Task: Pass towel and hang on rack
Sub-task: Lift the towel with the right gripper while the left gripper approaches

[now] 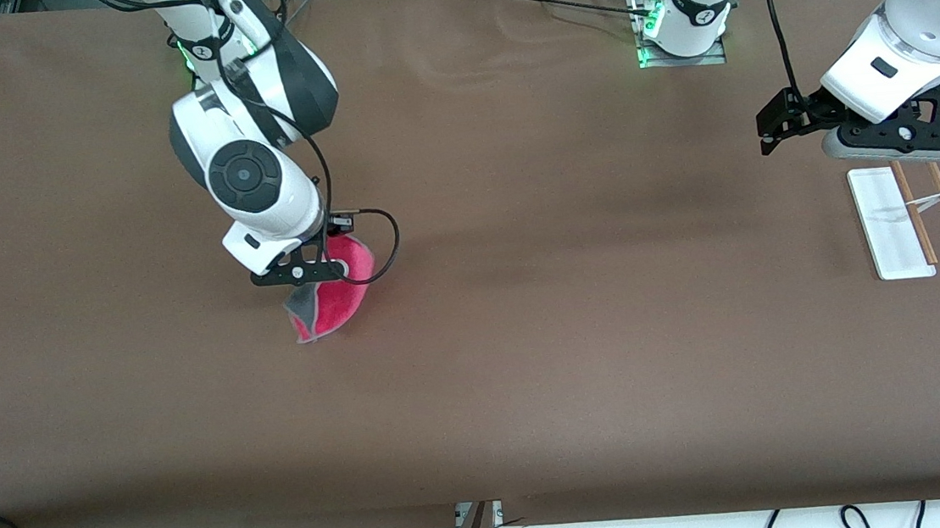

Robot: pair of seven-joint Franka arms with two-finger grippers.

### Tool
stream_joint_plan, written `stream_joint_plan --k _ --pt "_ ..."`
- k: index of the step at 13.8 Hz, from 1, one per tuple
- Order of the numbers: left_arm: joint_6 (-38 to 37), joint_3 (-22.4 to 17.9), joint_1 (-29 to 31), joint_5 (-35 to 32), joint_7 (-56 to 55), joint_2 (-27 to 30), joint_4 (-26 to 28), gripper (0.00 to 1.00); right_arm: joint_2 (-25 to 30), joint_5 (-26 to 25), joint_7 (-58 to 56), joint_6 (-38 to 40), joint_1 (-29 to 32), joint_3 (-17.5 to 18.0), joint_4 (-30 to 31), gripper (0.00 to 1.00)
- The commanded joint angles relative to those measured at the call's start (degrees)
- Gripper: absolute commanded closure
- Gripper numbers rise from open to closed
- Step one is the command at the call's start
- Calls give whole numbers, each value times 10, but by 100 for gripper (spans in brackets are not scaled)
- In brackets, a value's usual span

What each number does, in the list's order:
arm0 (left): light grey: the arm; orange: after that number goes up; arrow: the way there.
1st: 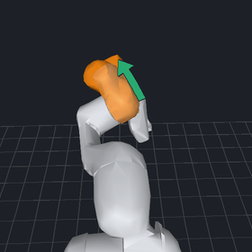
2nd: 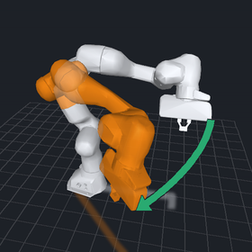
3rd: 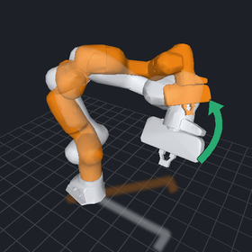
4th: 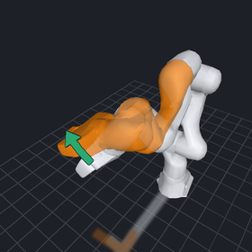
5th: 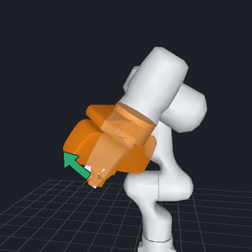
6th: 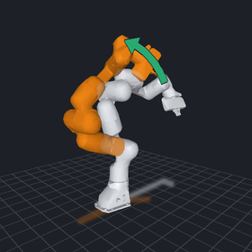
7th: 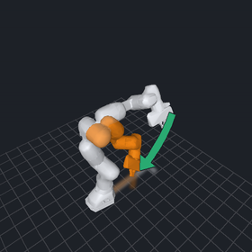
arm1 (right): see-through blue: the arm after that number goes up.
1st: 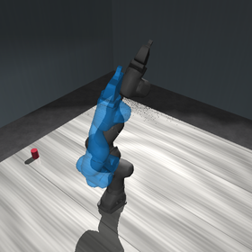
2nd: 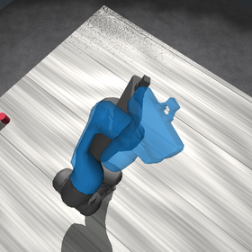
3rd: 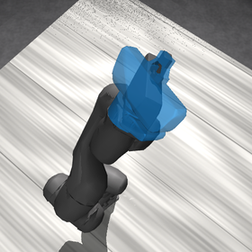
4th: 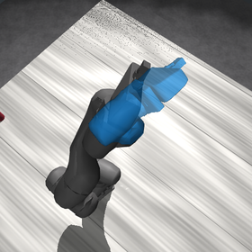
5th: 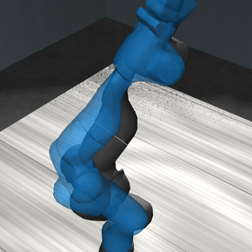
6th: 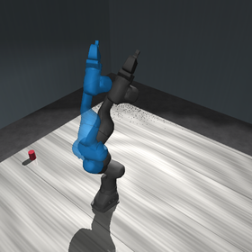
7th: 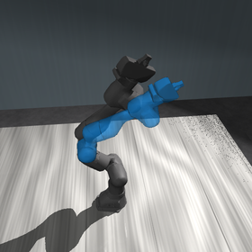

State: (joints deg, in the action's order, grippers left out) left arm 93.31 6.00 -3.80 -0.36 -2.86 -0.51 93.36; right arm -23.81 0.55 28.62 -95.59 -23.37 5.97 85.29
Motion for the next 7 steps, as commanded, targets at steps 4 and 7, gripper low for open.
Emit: stream_joint_plan --k 4,7 --pt "-49 9 -5 -3 2 -17 -19 0 -30 159 56 114 3 3 -153 100" --pt "-73 8 1 69 12 -36 -19 0 -32 253 133 102 3 4 -175 100"
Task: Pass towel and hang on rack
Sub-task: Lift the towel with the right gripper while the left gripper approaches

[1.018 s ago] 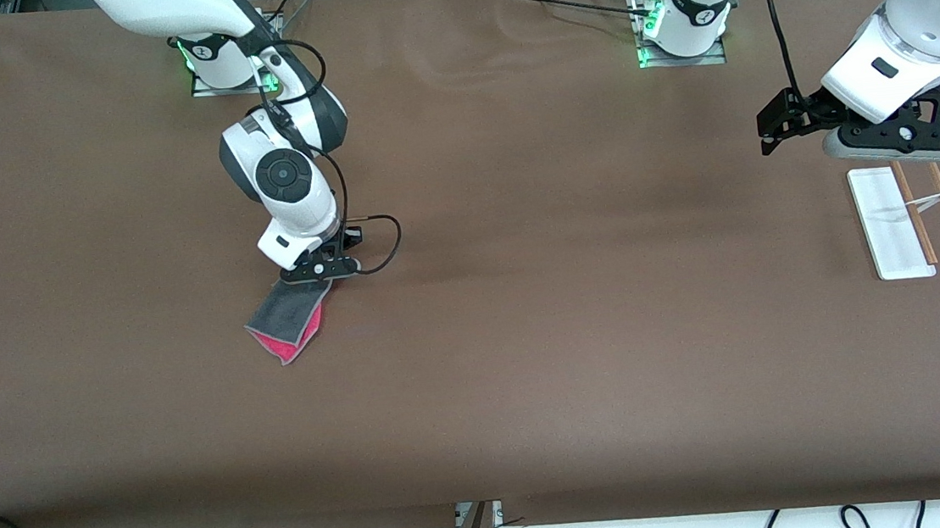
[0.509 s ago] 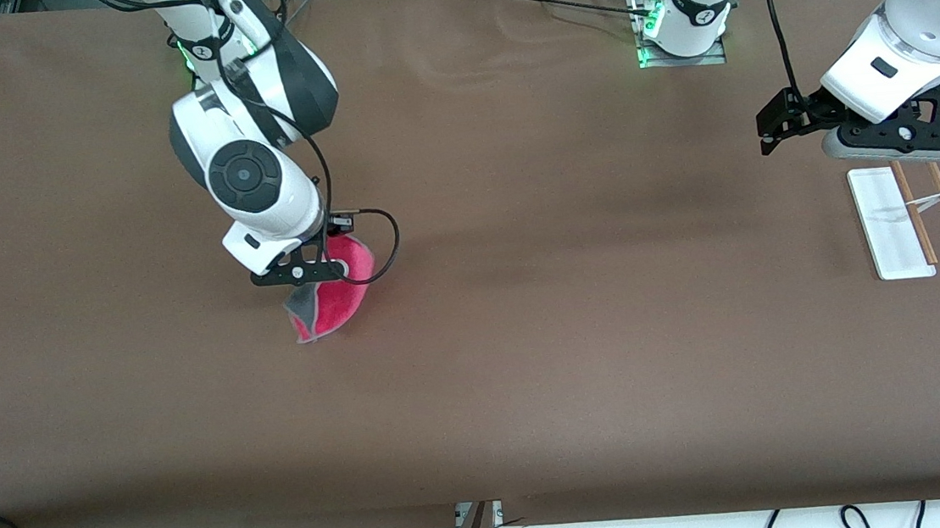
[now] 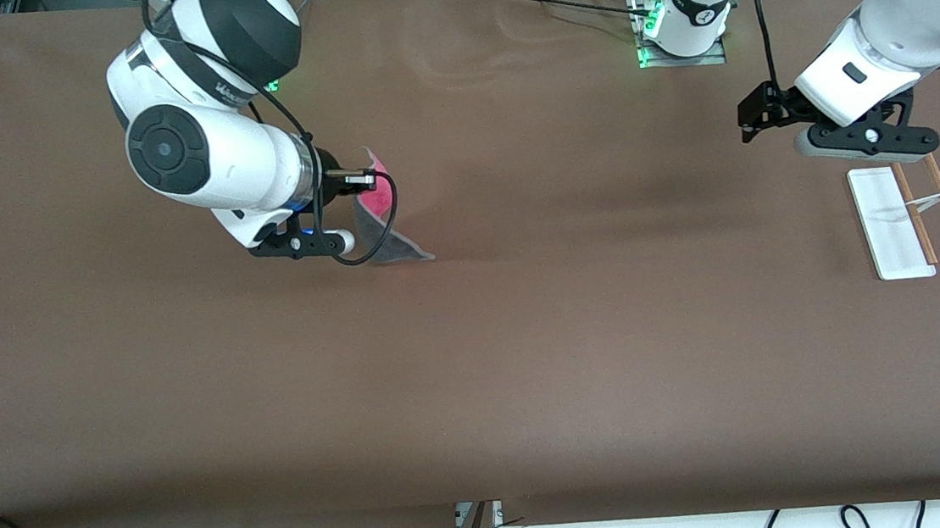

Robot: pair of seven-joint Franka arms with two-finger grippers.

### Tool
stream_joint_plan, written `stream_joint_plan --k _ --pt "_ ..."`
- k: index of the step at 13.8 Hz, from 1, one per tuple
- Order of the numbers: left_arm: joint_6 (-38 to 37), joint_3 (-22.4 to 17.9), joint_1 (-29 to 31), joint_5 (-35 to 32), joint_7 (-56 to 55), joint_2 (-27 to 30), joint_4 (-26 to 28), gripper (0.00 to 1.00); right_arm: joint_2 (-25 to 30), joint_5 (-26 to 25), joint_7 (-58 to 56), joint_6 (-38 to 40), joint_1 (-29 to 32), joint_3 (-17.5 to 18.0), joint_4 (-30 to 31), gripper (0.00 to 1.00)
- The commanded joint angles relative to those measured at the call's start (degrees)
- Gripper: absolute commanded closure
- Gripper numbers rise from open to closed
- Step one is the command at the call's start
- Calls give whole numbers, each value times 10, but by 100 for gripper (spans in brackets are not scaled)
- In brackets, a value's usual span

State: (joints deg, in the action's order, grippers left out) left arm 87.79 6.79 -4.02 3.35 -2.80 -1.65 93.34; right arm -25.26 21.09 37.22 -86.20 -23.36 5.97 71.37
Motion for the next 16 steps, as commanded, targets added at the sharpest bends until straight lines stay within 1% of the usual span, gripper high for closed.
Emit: stream_joint_plan --k 1,3,4,6,8,9,11,13,15,16 --pt "-18 0 2 39 20 -31 -18 0 -17 70 68 -3 1 5 -39 100" --pt "-19 2 -5 45 79 -47 -5 0 -17 109 122 -25 -7 8 -47 100" --pt "-19 1 -5 68 124 -64 -2 0 -17 127 150 -39 -15 8 -48 100" --pt "-16 1 -3 144 196 -98 -2 0 -17 152 201 -76 -39 8 -48 100" --pt "-6 1 -2 226 233 -120 -3 0 -18 185 254 -123 -56 8 -48 100" --pt "5 2 -6 255 273 -133 -2 0 -21 195 274 -140 -64 8 -48 100" --pt "29 12 -12 306 373 -162 -2 0 -21 195 306 -170 -82 8 -48 100" --pt "33 13 -12 372 441 -182 -2 0 -23 196 332 -195 -92 8 -48 100" --pt "33 16 -13 395 485 -187 -1 0 -23 202 348 -213 -99 11 -48 100" --pt "33 29 -13 402 489 -189 2 0 -23 204 356 -222 -100 13 -49 100"
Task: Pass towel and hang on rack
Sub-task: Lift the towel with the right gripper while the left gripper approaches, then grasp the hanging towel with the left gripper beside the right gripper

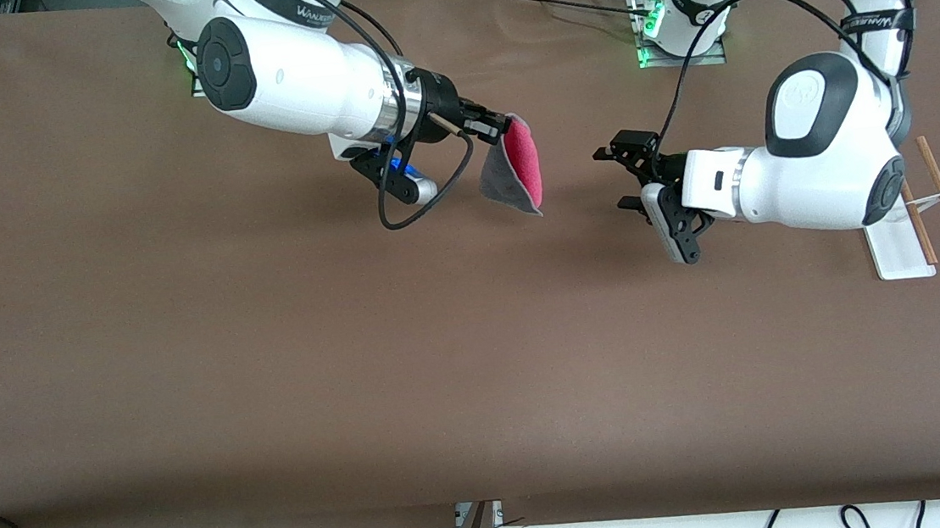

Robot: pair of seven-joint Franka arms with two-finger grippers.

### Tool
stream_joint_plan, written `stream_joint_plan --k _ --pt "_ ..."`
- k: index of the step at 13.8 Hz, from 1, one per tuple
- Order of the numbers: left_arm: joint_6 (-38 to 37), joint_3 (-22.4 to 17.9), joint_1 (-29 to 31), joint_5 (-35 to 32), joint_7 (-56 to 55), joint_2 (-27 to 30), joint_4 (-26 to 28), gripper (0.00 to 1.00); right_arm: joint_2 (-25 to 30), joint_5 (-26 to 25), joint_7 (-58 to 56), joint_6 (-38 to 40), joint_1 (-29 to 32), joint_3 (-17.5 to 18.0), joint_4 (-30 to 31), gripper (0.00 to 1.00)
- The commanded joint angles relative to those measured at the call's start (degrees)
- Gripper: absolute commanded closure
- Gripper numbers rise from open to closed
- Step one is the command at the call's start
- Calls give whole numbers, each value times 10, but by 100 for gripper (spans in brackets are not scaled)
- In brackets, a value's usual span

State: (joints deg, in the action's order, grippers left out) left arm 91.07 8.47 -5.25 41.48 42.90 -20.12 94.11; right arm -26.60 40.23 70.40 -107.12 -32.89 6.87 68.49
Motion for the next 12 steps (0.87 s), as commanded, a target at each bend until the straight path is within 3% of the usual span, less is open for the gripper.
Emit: stream_joint_plan --k 1,4,12 --pt "5 24 0 21 32 -1 4 0 -10 13 32 -20 -7 4 -20 100" --pt "108 72 2 22 34 34 83 0 -10 12 38 -20 -14 3 -27 100" --pt "134 86 14 41 123 21 88 0 -10 12 38 -20 -14 3 -28 100"
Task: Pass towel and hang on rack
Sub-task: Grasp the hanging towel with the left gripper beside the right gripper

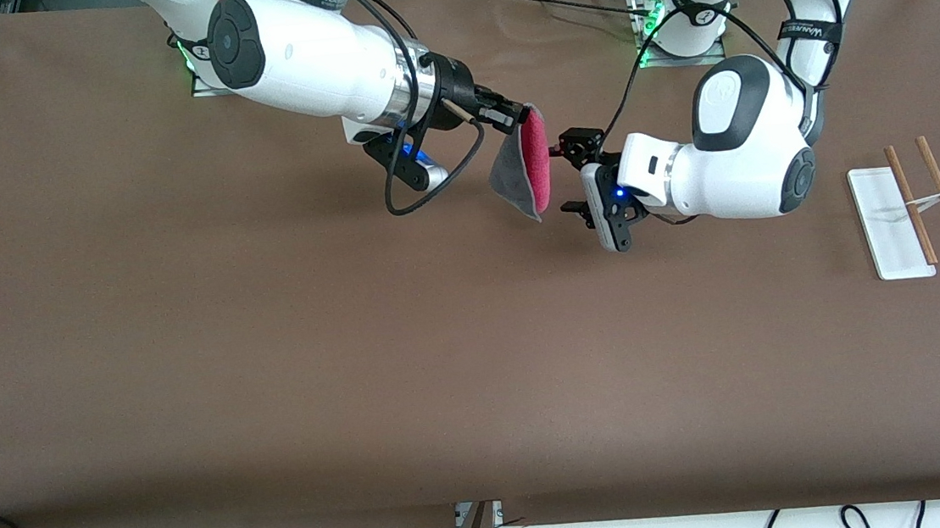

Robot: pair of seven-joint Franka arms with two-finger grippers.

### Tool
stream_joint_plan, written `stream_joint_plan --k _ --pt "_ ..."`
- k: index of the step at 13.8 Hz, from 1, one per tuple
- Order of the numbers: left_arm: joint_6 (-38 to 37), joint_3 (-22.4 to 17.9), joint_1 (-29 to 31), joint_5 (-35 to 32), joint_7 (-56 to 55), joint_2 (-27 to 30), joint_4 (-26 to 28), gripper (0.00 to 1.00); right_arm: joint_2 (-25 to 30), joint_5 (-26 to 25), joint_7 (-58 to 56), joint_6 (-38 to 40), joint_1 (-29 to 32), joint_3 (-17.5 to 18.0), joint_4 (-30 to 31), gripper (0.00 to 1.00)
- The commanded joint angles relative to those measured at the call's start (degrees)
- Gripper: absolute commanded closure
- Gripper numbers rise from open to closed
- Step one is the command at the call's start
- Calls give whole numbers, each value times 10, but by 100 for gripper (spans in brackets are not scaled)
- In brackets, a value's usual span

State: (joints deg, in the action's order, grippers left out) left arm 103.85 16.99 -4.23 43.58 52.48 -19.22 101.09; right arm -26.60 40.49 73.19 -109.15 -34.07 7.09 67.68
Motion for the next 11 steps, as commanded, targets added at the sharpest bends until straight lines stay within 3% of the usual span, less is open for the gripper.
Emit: stream_joint_plan --k 1,6,11 --pt "7 1 4 21 32 12 25 0 -10 9 10 1 -2 1 -19 100" --pt "9 0 23 90 124 -13 8 0 -10 8 18 0 -2 1 -20 100" --pt "14 1 19 132 193 -85 -73 0 -10 7 19 1 -2 1 -20 100"
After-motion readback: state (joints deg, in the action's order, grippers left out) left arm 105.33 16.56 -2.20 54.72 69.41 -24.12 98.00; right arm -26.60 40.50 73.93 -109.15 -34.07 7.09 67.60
